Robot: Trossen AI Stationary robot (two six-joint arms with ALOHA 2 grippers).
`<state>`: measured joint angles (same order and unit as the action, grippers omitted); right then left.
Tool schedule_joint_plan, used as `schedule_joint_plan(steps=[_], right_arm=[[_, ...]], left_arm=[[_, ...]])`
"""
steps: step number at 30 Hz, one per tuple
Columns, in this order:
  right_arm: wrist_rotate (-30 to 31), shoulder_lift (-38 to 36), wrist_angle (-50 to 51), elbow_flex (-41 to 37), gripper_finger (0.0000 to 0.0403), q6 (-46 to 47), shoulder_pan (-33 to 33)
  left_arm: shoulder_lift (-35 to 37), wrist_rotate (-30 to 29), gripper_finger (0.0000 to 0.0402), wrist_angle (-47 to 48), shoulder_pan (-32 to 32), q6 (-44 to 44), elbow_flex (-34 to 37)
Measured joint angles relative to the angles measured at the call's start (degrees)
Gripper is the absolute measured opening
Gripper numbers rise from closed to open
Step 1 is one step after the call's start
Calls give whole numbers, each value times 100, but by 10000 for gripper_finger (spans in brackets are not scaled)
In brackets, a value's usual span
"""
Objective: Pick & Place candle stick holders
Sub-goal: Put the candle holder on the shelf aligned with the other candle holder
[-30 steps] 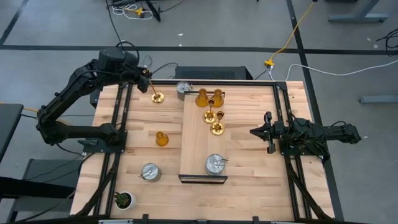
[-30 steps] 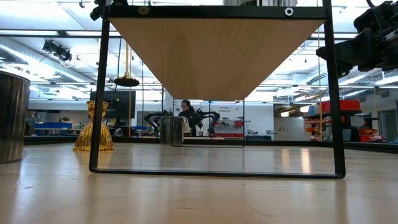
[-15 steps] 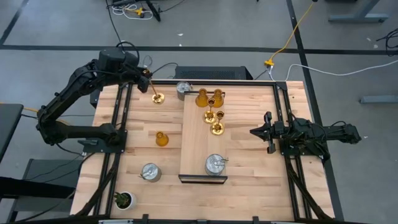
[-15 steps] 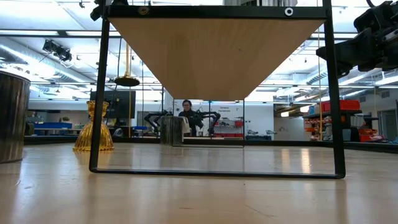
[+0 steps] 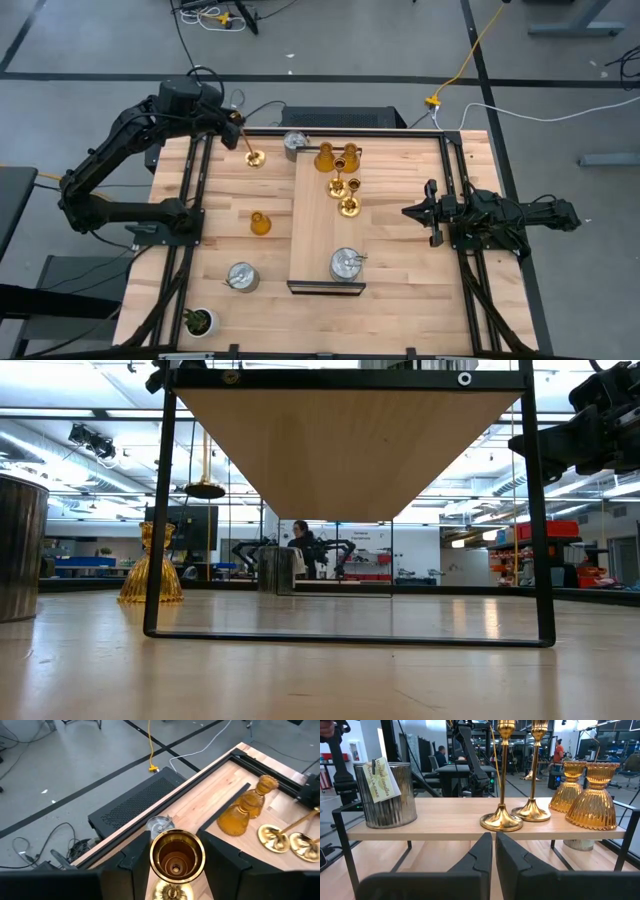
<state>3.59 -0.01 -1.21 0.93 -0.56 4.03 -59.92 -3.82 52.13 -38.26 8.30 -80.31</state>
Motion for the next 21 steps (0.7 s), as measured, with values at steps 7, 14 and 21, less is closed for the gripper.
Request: schedule_joint_plan(steps=[7, 14, 21], right_arm=[[1, 0, 0, 0, 27, 0, -1], [-1, 0, 0, 0, 27, 0, -1], [1, 0, 0, 0, 27, 0, 0]], left_arm=[[0, 154, 158, -1, 0, 6, 1], [0, 156, 157, -3, 122, -1, -1], [4, 153, 159, 19, 205, -168, -238]])
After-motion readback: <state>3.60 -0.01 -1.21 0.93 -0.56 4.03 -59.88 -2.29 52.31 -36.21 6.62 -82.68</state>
